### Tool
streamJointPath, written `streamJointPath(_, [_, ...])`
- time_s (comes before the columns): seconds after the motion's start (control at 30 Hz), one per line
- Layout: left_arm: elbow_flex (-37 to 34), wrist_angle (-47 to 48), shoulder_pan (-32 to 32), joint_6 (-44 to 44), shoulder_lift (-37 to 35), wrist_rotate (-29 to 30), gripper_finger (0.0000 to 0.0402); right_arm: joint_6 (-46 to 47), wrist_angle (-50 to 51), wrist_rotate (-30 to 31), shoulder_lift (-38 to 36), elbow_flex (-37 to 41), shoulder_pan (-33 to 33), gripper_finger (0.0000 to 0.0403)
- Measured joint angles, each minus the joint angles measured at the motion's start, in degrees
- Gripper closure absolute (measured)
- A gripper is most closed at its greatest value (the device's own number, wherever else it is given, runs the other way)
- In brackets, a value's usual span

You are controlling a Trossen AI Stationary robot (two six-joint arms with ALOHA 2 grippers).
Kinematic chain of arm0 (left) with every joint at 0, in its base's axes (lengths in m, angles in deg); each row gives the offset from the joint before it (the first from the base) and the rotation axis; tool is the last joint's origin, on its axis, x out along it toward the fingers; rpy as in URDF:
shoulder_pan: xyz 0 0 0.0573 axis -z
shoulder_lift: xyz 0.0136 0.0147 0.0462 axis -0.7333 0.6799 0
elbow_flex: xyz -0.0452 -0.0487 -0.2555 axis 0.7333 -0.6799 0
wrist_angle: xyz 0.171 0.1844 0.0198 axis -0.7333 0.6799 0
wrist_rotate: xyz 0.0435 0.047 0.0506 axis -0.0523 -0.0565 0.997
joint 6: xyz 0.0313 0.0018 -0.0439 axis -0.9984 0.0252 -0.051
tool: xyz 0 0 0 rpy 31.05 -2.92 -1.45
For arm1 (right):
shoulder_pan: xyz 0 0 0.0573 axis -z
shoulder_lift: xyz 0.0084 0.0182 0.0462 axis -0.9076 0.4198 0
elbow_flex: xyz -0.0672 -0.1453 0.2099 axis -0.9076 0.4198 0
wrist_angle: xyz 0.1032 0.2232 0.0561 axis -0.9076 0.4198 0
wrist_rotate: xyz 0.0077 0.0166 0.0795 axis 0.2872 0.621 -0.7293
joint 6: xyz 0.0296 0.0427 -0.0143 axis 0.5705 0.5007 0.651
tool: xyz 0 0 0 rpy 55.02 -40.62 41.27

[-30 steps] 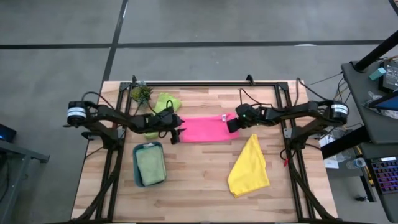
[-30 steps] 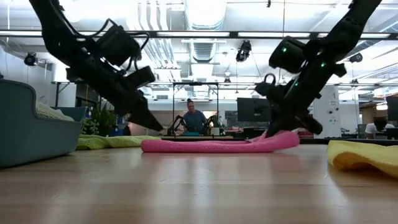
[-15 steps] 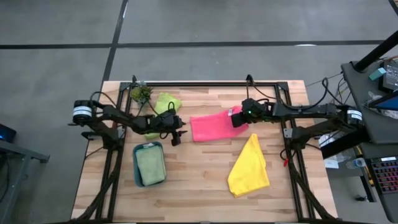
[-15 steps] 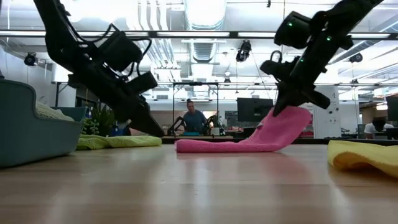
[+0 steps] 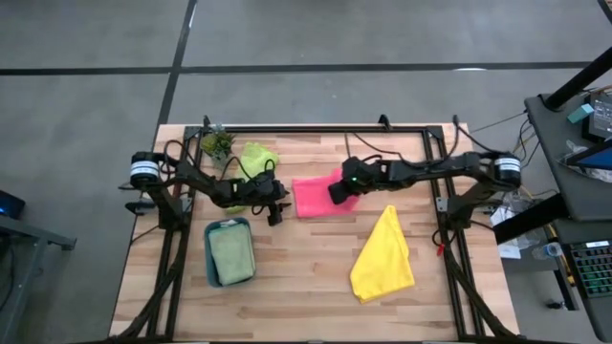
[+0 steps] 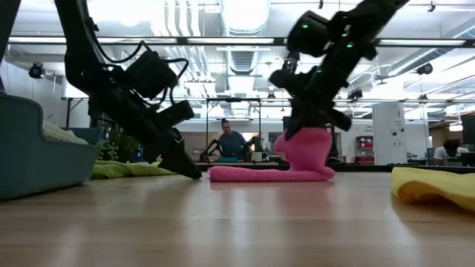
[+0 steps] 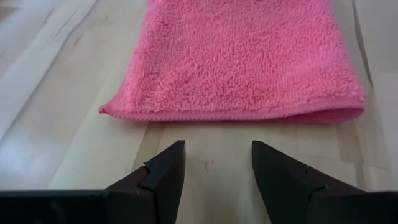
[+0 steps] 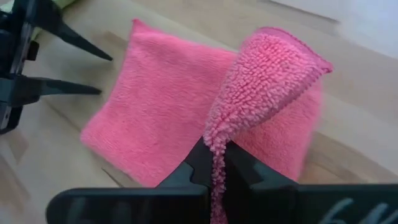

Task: Fold microfiber towels
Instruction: Fold the pink microfiber cloth

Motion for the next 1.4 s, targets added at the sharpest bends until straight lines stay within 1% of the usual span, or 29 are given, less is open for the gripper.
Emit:
streamJointPath(0.23, [0.0, -0.2, 0.0, 0.0, 0.1, -0.1, 0.0231, -3.1, -0.1, -0.2, 9.2, -9.3, -0.5, 0.0394])
streamJointPath(0.5, [-0.1, -0.3, 0.0, 0.1, 0.1, -0.4, 0.0231, -5.7, 0.1, -2.1, 17.4, -18.4, -0.6, 0.0394])
streamJointPath(0.73, [-0.1, -0.6, 0.0, 0.1, 0.1, -0.6, 0.0231, -6.1, 0.3, -3.3, 22.3, -22.4, -0.8, 0.0394])
streamJointPath(0.9, [-0.1, -0.7, 0.0, 0.1, 0.1, -0.6, 0.0231, -5.7, 0.1, -2.8, 23.1, -22.9, -0.8, 0.039])
streamJointPath(1.03, [-0.1, -1.1, 0.0, 0.1, 0.1, -0.7, 0.0231, -5.7, 0.0, -2.6, 23.3, -23.1, -0.9, 0.036])
streamJointPath(1.27, [0.0, -1.1, 0.0, 0.1, 0.1, -1.1, 0.0231, -6.3, -0.1, -2.7, 23.3, -23.3, -1.3, 0.0272])
streamJointPath(1.4, [0.0, -1.1, 0.0, 0.1, 0.1, -1.1, 0.0231, -7.3, -0.3, -2.9, 23.3, -24.3, -2.3, 0.0235])
